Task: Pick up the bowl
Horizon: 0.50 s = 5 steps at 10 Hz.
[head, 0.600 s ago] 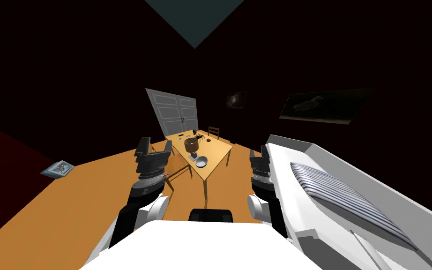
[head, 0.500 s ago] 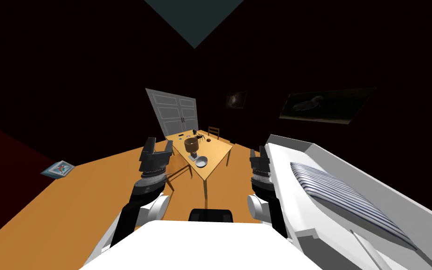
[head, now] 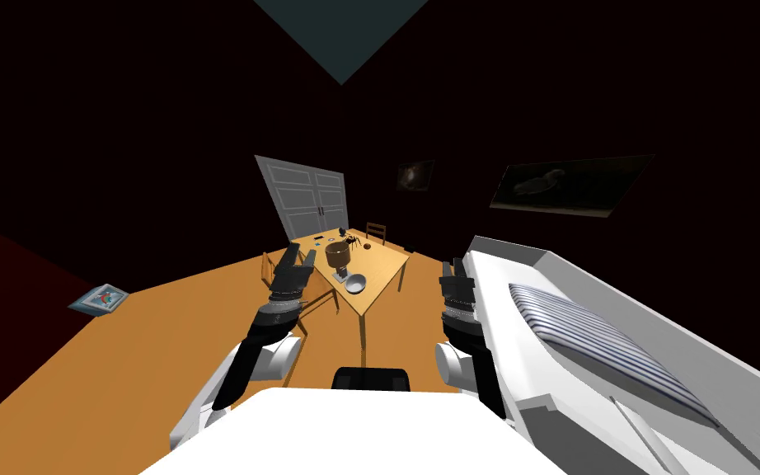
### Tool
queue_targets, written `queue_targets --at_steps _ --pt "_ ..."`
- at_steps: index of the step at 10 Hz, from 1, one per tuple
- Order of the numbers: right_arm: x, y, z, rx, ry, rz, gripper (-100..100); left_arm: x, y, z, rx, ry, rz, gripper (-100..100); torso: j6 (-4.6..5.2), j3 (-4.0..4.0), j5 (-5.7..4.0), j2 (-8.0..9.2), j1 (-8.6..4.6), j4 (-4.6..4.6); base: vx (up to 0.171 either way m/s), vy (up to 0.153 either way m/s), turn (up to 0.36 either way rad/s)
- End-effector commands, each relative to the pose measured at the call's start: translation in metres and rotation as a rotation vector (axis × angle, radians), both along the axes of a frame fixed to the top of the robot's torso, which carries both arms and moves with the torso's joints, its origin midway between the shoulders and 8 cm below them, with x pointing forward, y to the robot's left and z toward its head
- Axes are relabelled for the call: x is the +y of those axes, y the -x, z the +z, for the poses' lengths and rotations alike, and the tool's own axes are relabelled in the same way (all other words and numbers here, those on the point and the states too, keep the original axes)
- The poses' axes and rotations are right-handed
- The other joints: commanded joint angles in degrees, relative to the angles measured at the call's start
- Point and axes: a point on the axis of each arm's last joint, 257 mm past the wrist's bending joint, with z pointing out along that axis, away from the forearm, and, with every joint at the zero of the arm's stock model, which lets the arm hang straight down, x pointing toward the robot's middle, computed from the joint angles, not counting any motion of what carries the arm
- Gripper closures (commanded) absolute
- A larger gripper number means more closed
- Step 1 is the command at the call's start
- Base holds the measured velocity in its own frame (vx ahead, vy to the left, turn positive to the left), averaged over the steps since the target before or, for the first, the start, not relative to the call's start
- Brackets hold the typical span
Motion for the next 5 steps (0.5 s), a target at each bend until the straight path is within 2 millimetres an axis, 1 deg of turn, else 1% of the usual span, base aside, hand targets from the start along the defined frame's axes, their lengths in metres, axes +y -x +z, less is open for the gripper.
queue_targets --at_steps 1,2,3,5 --pt "0.0 0.0 0.0 0.0 0.0 0.0 0 -0.003 -0.021 -0.014 0.054 -0.03 -0.001 -100 0.0 0.0 0.0 0.0 0.0 0.0 -0.023 0.028 -0.028" --pt "0.0 0.0 0.0 0.0 0.0 0.0 0 -0.003 -0.022 -0.015 0.061 -0.029 0.0 -100 0.01 0.0 0.0 0.0 0.01 0.0 -0.017 0.021 -0.013" --pt "0.0 0.0 0.0 0.0 0.0 0.0 0 -0.004 -0.037 -0.027 0.102 -0.051 0.003 -100 0.0 0.0 0.0 0.0 -0.01 0.0 -0.022 0.019 -0.016" --pt "0.0 0.0 0.0 0.0 0.0 0.0 0 -0.005 -0.065 -0.042 0.164 -0.097 0.009 -100 0.01 0.0 0.01 0.01 0.03 0.0 -0.032 0.037 -0.043"
